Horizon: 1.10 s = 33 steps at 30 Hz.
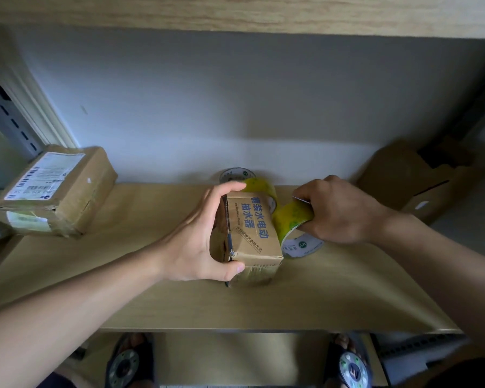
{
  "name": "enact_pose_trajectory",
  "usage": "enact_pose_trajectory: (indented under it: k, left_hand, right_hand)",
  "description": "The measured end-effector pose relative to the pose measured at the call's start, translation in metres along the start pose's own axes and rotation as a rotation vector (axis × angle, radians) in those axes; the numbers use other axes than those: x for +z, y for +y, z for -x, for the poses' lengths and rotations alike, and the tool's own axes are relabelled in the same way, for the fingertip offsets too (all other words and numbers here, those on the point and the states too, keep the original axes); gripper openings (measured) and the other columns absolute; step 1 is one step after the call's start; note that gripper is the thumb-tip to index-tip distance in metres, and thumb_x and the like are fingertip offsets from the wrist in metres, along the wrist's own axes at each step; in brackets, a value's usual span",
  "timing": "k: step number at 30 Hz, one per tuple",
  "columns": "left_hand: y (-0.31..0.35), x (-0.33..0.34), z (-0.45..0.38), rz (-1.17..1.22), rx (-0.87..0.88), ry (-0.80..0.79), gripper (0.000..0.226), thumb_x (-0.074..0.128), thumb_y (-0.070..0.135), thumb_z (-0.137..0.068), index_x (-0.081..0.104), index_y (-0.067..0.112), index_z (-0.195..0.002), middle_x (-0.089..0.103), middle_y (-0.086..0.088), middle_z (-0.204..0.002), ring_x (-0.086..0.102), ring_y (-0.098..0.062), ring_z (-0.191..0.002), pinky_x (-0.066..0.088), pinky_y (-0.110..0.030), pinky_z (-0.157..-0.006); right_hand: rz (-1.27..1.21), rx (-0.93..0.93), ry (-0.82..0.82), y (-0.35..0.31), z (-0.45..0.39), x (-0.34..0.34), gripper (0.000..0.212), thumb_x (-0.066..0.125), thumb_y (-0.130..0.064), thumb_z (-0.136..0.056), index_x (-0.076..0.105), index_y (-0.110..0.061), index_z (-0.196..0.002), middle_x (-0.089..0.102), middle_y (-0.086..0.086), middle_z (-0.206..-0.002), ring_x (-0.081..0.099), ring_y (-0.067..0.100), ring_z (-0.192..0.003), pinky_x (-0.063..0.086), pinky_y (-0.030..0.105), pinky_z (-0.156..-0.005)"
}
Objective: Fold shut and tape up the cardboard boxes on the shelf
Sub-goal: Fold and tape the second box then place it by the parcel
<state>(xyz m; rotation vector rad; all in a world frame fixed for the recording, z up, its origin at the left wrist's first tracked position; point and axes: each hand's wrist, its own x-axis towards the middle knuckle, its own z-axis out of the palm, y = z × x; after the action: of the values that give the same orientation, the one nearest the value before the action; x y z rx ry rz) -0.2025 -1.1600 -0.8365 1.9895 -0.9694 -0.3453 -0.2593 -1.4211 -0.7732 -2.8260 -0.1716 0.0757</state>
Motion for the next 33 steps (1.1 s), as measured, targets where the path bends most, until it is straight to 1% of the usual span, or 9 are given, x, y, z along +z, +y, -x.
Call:
enact_pose_trajectory:
  k: [5,9,11,15,21,24,27,30,33]
  left_hand:
    - [0.007,-0.006,-0.001,-0.195,-0.025,-0.089,0.12,0.089,0.042,-0.062,0.016,0.037,-0.157,0.03,0.009,-0.149,0.03,-0.006,-0.144,0.028,-0.031,-0.122]
    - [0.02,-0.013,-0.006,-0.411,-0.104,-0.131,0.126,0.073,0.081,-0.056,0.004,0.045,-0.155,0.022,0.013,-0.156,0.022,-0.01,-0.149,0.029,-0.045,-0.122]
    - [0.026,-0.013,-0.009,-0.527,-0.125,-0.143,0.13,0.067,0.09,-0.053,0.001,0.044,-0.155,0.022,0.01,-0.16,0.024,-0.013,-0.15,0.03,-0.049,-0.121]
    - [0.033,-0.011,-0.015,-0.63,-0.101,-0.167,0.125,0.076,0.081,-0.056,0.009,0.041,-0.153,0.032,0.012,-0.147,0.035,-0.013,-0.139,0.038,-0.044,-0.115]
    - [0.022,-0.019,-0.012,-0.533,-0.03,-0.032,0.117,0.08,0.075,-0.057,0.035,0.028,-0.154,0.038,0.015,-0.138,0.044,-0.004,-0.126,0.039,-0.02,-0.107]
    - [0.013,-0.026,-0.006,-0.371,0.01,0.054,0.109,0.075,0.074,-0.056,0.045,0.025,-0.148,0.043,0.013,-0.13,0.05,-0.004,-0.12,0.043,-0.021,-0.104]
    - [0.004,-0.024,0.001,-0.312,0.062,0.081,0.103,0.076,0.068,-0.058,0.047,0.023,-0.146,0.048,0.008,-0.13,0.051,-0.009,-0.125,0.042,-0.022,-0.106]
    - [-0.003,-0.019,0.005,-0.28,0.086,0.109,0.099,0.076,0.063,-0.058,0.05,0.02,-0.143,0.049,0.007,-0.132,0.05,-0.008,-0.129,0.039,-0.019,-0.107]
    - [-0.008,-0.026,0.01,-0.25,0.084,0.175,0.095,0.076,0.06,-0.058,0.051,0.021,-0.142,0.049,0.009,-0.134,0.051,-0.004,-0.127,0.039,-0.017,-0.105]
  right_hand:
    - [0.021,0.012,0.036,-0.005,-0.001,0.002,0.037,0.072,-0.028,-0.08,0.045,-0.033,-0.055,0.05,-0.007,-0.055,0.049,0.012,-0.054,0.035,0.03,-0.052]
    - [0.029,0.002,0.053,-0.012,-0.004,0.004,0.026,0.07,-0.026,-0.081,0.052,-0.028,-0.062,0.057,-0.005,-0.059,0.055,0.017,-0.057,0.039,0.031,-0.051]
    - [0.034,-0.011,0.061,-0.018,-0.008,0.006,0.019,0.07,-0.026,-0.079,0.055,-0.026,-0.066,0.06,-0.004,-0.062,0.059,0.019,-0.06,0.044,0.032,-0.052]
    - [0.011,-0.042,0.085,-0.028,-0.013,0.01,0.019,0.069,-0.022,-0.078,0.054,-0.023,-0.067,0.059,-0.003,-0.062,0.058,0.018,-0.061,0.042,0.031,-0.051]
    - [-0.112,-0.032,0.07,-0.016,-0.017,0.008,0.026,0.077,-0.022,-0.076,0.054,-0.027,-0.066,0.058,-0.009,-0.057,0.055,0.007,-0.057,0.038,0.02,-0.05]
    - [-0.396,-0.095,-0.001,-0.006,-0.016,0.004,0.019,0.079,-0.015,-0.081,0.062,-0.021,-0.075,0.067,-0.006,-0.07,0.062,0.015,-0.066,0.048,0.032,-0.062]
    - [-0.653,-0.176,-0.067,-0.002,-0.014,0.005,0.023,0.077,-0.003,-0.084,0.061,-0.019,-0.077,0.061,-0.005,-0.068,0.055,0.012,-0.064,0.044,0.029,-0.061]
    - [-0.618,-0.19,-0.04,0.002,-0.014,0.002,0.012,0.072,-0.005,-0.081,0.065,-0.015,-0.082,0.066,0.009,-0.077,0.059,0.017,-0.069,0.048,0.04,-0.062]
    - [-0.506,-0.168,0.034,0.011,-0.011,-0.007,0.009,0.07,-0.015,-0.072,0.065,-0.017,-0.08,0.066,0.007,-0.076,0.059,0.016,-0.064,0.047,0.035,-0.061]
